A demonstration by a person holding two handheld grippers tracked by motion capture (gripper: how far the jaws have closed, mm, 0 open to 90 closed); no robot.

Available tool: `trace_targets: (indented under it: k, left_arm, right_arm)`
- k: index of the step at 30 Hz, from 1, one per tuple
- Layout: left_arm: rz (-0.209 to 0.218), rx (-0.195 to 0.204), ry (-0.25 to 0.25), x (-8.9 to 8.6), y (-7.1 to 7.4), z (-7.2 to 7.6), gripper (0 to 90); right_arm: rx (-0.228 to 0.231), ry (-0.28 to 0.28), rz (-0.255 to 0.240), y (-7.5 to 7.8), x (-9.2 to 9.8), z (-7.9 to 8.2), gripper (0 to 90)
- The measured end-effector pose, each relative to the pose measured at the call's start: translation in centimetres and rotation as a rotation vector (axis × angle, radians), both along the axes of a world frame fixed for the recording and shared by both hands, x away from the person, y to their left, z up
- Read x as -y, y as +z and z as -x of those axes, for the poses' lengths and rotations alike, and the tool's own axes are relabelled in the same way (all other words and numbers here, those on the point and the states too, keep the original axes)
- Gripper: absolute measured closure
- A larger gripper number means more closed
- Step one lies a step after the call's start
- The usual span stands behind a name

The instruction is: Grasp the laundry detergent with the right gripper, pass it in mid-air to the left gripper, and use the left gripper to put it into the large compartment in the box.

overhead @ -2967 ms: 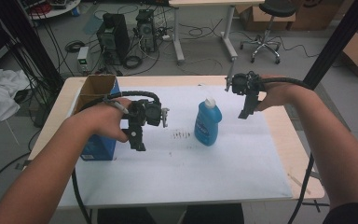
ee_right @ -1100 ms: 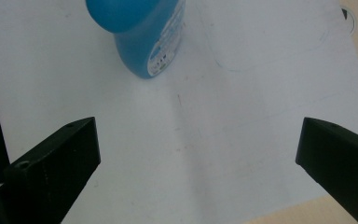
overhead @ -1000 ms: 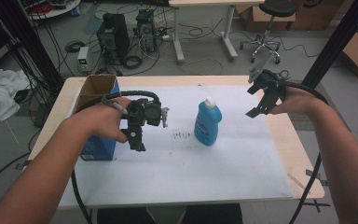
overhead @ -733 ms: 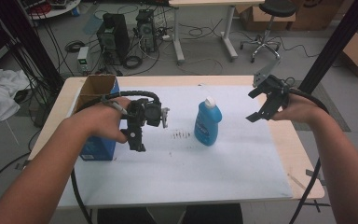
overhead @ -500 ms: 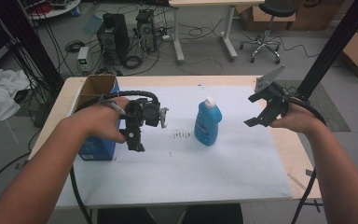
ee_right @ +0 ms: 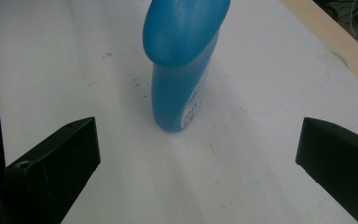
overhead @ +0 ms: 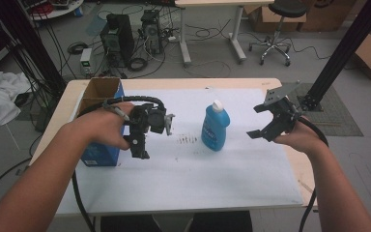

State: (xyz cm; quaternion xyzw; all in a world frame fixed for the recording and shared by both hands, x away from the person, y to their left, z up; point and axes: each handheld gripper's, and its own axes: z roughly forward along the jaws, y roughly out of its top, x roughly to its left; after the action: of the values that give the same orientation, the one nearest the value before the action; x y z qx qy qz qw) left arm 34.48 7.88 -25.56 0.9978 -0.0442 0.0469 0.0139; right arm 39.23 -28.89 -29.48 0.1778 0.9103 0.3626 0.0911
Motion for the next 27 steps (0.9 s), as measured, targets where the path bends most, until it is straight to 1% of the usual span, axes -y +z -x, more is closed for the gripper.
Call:
trace_targets:
  k: [1, 2, 3, 4, 5, 7, 10, 13, 14, 16, 17, 18, 19, 22, 23, 27]
  left_arm:
    - [0.000, 0.002, 0.000, 0.0, 0.0, 0.0, 0.1]
    - [0.004, 0.003, -0.002, -0.1, 0.0, 0.0, 0.1]
    - [0.006, 0.005, -0.002, -0.1, 0.1, 0.1, 0.1]
    - [0.006, 0.005, -0.002, -0.1, 0.1, 0.1, 0.1]
    - [0.004, 0.005, -0.004, -0.2, 0.1, 0.1, 0.1]
    - [0.003, 0.006, -0.008, -0.2, 0.1, 0.3, 0.1]
    - [0.003, 0.005, -0.012, -0.3, 0.0, 0.5, 0.1]
    - [0.004, 0.006, -0.012, -0.6, -0.1, 0.6, 0.1]
    - [0.004, 0.006, -0.012, -0.6, -0.1, 0.6, 0.1]
    - [0.008, 0.006, -0.011, -0.6, -0.1, 0.6, 0.1]
    - [0.008, 0.007, -0.012, -0.7, -0.2, 0.7, 0.1]
    - [0.008, 0.007, -0.012, -0.7, -0.2, 0.7, 0.1]
    - [0.008, 0.006, -0.011, -0.7, -0.2, 0.7, 0.1]
    - [0.005, 0.006, -0.012, -0.7, -0.2, 0.7, 0.1]
    - [0.004, 0.006, -0.012, -0.7, -0.3, 0.7, 0.1]
    - [0.003, 0.006, -0.012, -0.6, -0.3, 0.7, 0.1]
  right_arm:
    - [0.006, -0.011, -0.035, -0.5, -0.2, 0.2, 0.0]
    - [0.006, -0.011, -0.035, -0.5, -0.2, 0.2, 0.0]
    - [0.013, -0.025, -0.069, -1.0, -0.4, 0.4, 0.0]
    - [0.013, -0.025, -0.069, -1.0, -0.4, 0.4, 0.0]
    - [0.009, -0.029, -0.080, -1.3, -0.6, 0.4, 0.0]
    - [0.011, -0.038, -0.080, -2.0, -1.2, 0.4, 0.0]
    - [0.012, -0.040, -0.089, -2.3, -1.6, 0.5, 0.0]
    - [0.023, -0.057, -0.093, -2.9, -2.3, 0.7, 0.0]
    - [0.023, -0.057, -0.093, -2.9, -2.3, 0.7, 0.0]
    - [0.024, -0.065, -0.096, -3.3, -2.5, 0.8, 0.0]
    - [0.026, -0.078, -0.100, -3.7, -2.6, 0.8, 0.0]
    - [0.026, -0.078, -0.100, -3.7, -2.6, 0.8, 0.0]
    - [0.024, -0.089, -0.111, -4.1, -2.8, 0.8, 0.0]
    - [0.023, -0.098, -0.120, -4.5, -2.9, 0.8, 0.0]
    - [0.032, -0.108, -0.117, -4.9, -3.1, 0.9, 0.0]
    - [0.035, -0.124, -0.129, -5.4, -3.4, 0.8, 0.0]
